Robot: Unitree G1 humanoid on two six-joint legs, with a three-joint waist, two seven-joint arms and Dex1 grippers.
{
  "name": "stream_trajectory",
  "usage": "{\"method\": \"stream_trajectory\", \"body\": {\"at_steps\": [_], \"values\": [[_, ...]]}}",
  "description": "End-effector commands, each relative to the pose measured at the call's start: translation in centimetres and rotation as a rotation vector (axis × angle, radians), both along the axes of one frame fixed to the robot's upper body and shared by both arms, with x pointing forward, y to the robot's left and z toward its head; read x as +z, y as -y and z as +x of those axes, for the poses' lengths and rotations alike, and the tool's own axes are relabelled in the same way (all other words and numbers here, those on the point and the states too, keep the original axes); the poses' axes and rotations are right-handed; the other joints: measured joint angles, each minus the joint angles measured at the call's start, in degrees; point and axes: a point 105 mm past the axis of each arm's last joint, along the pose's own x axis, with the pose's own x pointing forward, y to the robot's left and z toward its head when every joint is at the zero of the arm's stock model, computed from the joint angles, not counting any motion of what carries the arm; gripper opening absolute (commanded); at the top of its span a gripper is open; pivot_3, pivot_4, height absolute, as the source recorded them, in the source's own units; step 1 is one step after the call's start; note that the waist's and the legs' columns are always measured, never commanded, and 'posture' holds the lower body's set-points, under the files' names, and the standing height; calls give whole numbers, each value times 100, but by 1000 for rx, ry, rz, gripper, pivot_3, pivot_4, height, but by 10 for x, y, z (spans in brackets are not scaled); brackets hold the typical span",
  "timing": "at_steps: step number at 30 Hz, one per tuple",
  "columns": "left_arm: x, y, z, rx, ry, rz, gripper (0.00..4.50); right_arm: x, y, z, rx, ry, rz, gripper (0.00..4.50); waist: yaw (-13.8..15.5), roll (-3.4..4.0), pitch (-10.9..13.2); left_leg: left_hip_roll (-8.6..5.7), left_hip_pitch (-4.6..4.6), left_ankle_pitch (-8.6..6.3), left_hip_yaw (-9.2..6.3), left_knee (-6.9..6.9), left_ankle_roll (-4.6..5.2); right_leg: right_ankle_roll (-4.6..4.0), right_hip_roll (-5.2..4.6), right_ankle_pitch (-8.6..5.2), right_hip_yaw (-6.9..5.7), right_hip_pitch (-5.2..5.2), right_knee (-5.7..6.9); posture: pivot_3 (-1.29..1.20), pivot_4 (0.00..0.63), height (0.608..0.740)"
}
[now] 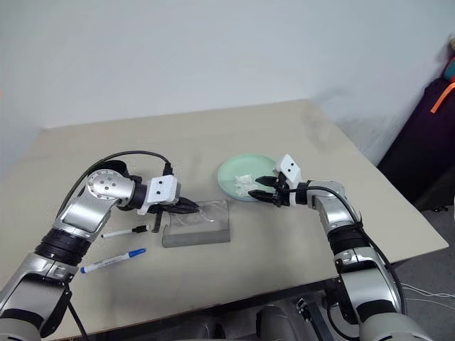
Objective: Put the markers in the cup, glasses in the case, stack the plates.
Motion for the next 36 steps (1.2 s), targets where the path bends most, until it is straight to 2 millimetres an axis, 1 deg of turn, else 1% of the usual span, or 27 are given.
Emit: {"method": "stream_trajectory", "body": {"at_steps": [1, 4, 6, 11, 15, 22, 25, 29, 34, 36], "values": [[5, 2, 6, -27, 64, 34, 30, 18, 1, 4, 0, 69, 18, 2582, 0, 0, 0, 0, 0, 0, 0, 0, 0, 0, 0, 0, 0, 0, 1, 0, 0, 740], [-7, -1, 5, -38, 65, 76, 30, 17, 2, 3, -3, 69, 21, 2582, -1, 0, 0, 0, 1, 0, 0, 0, 0, 0, 0, 0, 0, 0, 1, 0, 0, 740], [-11, 0, 3, -46, 50, 76, 30, 17, 1, 3, -4, 68, 22, 2582, 0, 0, -1, 0, 0, 0, 0, 0, 0, 0, 0, 1, 0, 0, 2, 0, 0, 740], [-18, -2, -2, -49, -1, 83, 30, 16, 1, 2, -5, 67, 21, 2582, -1, 0, -1, 0, 0, -1, 0, 1, 1, 0, -2, 1, 0, 0, 2, 0, 0, 740], [-22, -4, -13, -50, -90, 70, 30, 16, 1, 2, -5, 68, 21, 2582, -2, 1, -1, 1, 1, -1, 0, 1, 2, 1, -1, 1, 0, 0, 4, 0, 0, 740], [-31, -6, -16, -39, -108, 87, 30, 16, -1, 3, -1, 70, 24, 2582, -2, 1, -2, 1, 2, 0, 0, 4, 2, 1, -1, 2, 0, 1, 5, 0, 0, 740], [-30, -5, -15, -34, -97, 83, 666, 16, -1, 3, 1, 69, 23, 2582, -3, 1, -1, 1, 2, -1, 0, 4, 2, 1, -1, 2, 0, 1, 5, 0, 0, 740], [-16, 3, -8, -14, -54, 13, 1983, 15, -2, 2, 4, 67, 23, 2582, 0, 1, -2, 0, 1, -1, 0, 4, 2, 1, -2, 2, 0, 1, 4, 0, 0, 740], [5, 8, 8, 27, 36, -61, 1983, 15, -3, 2, 5, 66, 23, 2582, 5, 0, -2, 0, 0, -1, -3, 5, 2, 1, -2, 3, -1, 1, 4, 0, 0, 740], [14, 9, 19, 72, 80, -92, 1983, 15, -4, 2, 6, 67, 24, 2582, 3, 0, -2, 0, -1, -1, -3, 6, 2, 1, -2, 4, -1, 1, 4, 0, 0, 740]]}}
